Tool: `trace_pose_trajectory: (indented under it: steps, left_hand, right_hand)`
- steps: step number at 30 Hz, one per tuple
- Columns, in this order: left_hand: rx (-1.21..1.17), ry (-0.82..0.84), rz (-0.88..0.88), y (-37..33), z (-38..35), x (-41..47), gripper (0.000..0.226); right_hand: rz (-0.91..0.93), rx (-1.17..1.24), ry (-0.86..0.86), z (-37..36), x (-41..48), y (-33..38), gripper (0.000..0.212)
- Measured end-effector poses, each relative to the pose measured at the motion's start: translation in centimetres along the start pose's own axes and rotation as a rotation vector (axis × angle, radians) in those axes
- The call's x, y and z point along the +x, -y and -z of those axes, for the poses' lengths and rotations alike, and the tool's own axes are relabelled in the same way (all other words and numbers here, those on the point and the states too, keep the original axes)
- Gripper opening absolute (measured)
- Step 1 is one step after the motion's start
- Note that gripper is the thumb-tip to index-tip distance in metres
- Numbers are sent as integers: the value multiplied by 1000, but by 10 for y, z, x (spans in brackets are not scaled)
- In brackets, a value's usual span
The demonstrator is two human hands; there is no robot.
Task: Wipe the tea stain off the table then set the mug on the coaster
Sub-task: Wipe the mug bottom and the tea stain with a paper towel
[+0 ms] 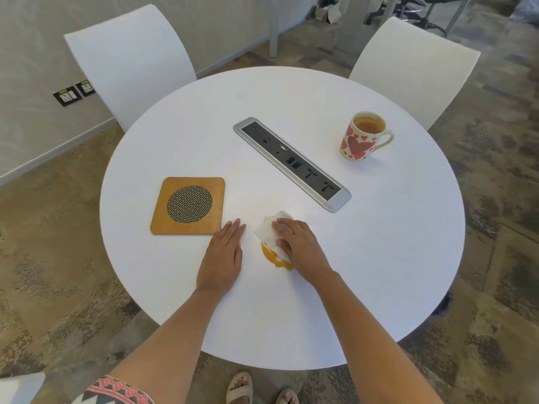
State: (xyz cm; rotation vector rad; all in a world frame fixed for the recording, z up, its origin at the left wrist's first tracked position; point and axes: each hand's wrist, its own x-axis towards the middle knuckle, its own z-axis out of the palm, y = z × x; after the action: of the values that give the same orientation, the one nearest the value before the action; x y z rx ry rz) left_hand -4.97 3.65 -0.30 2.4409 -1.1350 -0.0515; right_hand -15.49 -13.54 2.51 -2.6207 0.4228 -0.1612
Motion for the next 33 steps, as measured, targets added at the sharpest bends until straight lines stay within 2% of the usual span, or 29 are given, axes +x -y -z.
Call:
trace_pose_trajectory:
  steps: [3, 7, 9, 11, 17, 21, 23, 25, 28, 32, 33]
  left_hand:
    - [3, 3, -4, 1, 0, -1, 51]
    - [-12, 2, -2, 1, 0, 0, 50]
    - [-15, -1, -1, 1, 0, -1, 50]
    - [-18, -4, -2, 1, 0, -1, 49]
    - [-42, -17, -2, 0, 1, 0, 50]
    - [-45, -12, 5, 1, -1, 0, 50]
    - [-47, -15, 5, 1, -1, 0, 50]
    - [-50, -18, 8, 1, -1, 0, 49]
    - [-50, -25, 4, 0, 0, 0, 49]
    - [-98, -45, 2, -1, 2, 0, 49]
    - [-107, -48, 1, 0, 2, 1, 49]
  right_hand:
    - [-21, 11, -19, -1, -3, 2, 38]
    - [-13, -40, -64, -3, -1, 5, 28]
    - [-20, -87, -61, -4, 4, 5, 35]
    - [-54, -121, -92, -3, 8, 7, 42]
    - [-240, -173, -277, 7, 0, -18, 37]
    - [-401, -42, -318, 2, -33, -10, 41]
    - [-417, 38, -303, -4, -52, 0, 41]
    - [-351, 72, -296, -11, -68, 15, 40]
    - [-187, 128, -198, -25, -85, 39, 36]
    - [100, 109, -97, -32, -63, 46, 38]
    - [98, 131, -69, -29, -50, 44, 34]
